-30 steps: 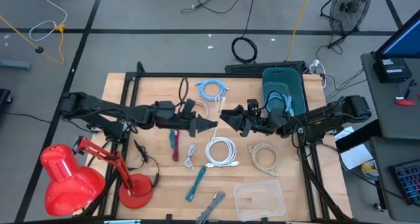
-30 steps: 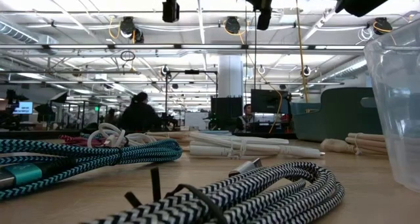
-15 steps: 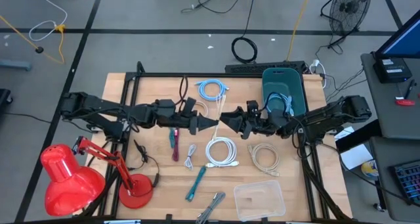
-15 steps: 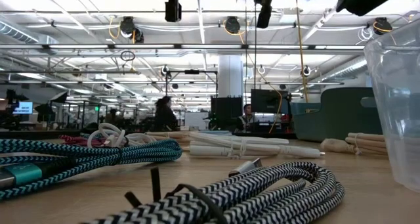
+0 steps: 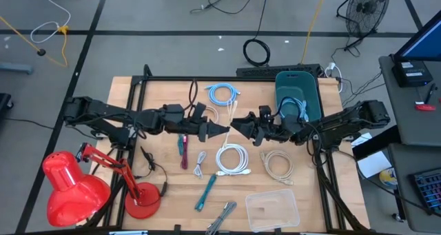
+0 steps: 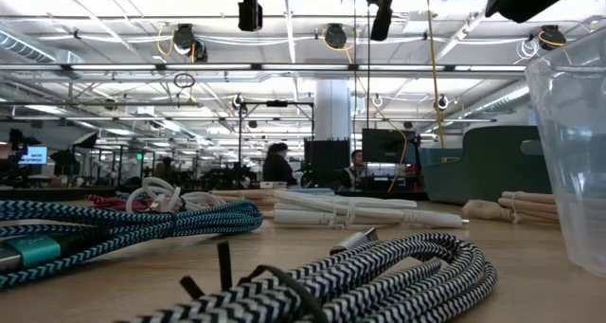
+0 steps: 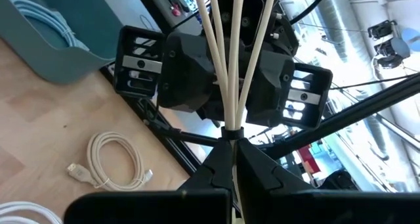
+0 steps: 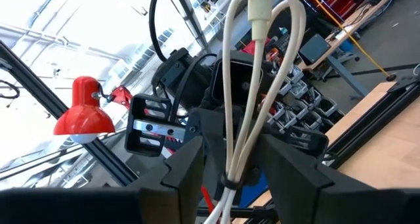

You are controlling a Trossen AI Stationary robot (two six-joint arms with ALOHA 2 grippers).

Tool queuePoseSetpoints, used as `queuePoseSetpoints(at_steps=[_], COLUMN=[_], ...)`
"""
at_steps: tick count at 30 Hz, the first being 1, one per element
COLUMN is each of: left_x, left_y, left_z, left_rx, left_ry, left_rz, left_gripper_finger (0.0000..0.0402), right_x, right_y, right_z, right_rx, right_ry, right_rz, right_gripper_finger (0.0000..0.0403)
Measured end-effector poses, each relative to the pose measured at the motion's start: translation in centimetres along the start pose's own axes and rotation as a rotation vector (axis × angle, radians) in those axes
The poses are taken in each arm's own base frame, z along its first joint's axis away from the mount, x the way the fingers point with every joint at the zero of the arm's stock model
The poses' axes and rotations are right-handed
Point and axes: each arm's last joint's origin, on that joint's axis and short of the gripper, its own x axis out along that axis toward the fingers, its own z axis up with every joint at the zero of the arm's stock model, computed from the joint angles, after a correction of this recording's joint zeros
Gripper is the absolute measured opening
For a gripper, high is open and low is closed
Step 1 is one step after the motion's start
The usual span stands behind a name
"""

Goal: Pick & Place USB Port
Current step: Put the light brown charger cable into the transparent bin

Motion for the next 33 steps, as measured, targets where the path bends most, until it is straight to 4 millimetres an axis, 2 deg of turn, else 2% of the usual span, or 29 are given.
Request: queuePoseSetpoints(at_steps=[19,22,29,33], left_x=[0.0,0.5,3.3,3.4], left_y=[0.0,0.1,-0.7,-1.3], left_z=[-0.1,-0.2,0.1,1.0], left_rx=[0.001,-0.001,0.042,0.079], left_ry=[0.019,0.027,0.081,0.086], left_rz=[-0.014,-0.03,-0.023,-0.003], left_gripper_finger=[0.0002,0.0002,0.0002,0.0002], right_x=[0.0,0.0,0.0,0.0], right_y=[-0.2,-0.2,-0.2,0.0], right_z=[0.0,-0.1,-0.1,0.0], right_rx=[-0.004,-0.005,-0.001,0.007], right_ry=[0.008,0.01,0.012,0.001], right_rz=[-0.014,-0.017,-0.015,-0.004], right_gripper_finger=[0.0146,0.0146,0.0146,0.0146])
